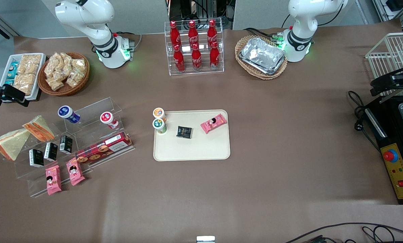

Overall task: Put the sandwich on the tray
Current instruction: 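Move the right gripper over the wrapped sandwich on the acrylic rack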

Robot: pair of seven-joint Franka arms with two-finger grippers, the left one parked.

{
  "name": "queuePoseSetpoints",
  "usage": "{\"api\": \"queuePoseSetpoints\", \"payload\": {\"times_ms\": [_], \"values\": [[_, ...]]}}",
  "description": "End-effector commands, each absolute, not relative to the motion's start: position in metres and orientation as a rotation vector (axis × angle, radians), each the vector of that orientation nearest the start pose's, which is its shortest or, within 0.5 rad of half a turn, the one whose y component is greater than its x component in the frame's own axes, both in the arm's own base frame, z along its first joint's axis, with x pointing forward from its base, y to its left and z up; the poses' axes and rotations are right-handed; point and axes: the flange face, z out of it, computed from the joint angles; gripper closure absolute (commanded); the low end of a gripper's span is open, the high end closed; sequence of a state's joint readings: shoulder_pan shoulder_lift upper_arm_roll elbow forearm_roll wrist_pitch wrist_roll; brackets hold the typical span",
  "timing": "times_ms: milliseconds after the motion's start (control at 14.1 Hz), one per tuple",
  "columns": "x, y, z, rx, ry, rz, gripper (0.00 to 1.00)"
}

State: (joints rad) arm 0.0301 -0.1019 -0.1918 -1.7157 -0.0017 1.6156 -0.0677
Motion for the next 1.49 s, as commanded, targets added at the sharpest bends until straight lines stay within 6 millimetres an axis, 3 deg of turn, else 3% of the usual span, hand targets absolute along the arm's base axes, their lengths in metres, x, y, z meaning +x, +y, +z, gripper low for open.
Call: {"api": "queuePoseSetpoints", "payload": {"times_ms": [0, 213, 426, 567, 780, 993, 1418], "values": [[0.520, -0.088, 0.620, -3.137, 0.121, -0.024, 0.00], [0.520, -0.085, 0.621, -3.137, 0.130, -0.027, 0.00], [0.517, -0.102, 0.621, -3.134, 0.188, -0.031, 0.00], [0.512, -0.130, 0.619, -3.124, 0.355, -0.026, 0.00], [0.506, -0.170, 0.614, -3.157, 0.456, -0.020, 0.00], [0.516, -0.192, 0.602, -3.194, 0.498, -0.002, 0.00], [0.523, -0.215, 0.590, -3.277, 0.415, -0.020, 0.00]]}}
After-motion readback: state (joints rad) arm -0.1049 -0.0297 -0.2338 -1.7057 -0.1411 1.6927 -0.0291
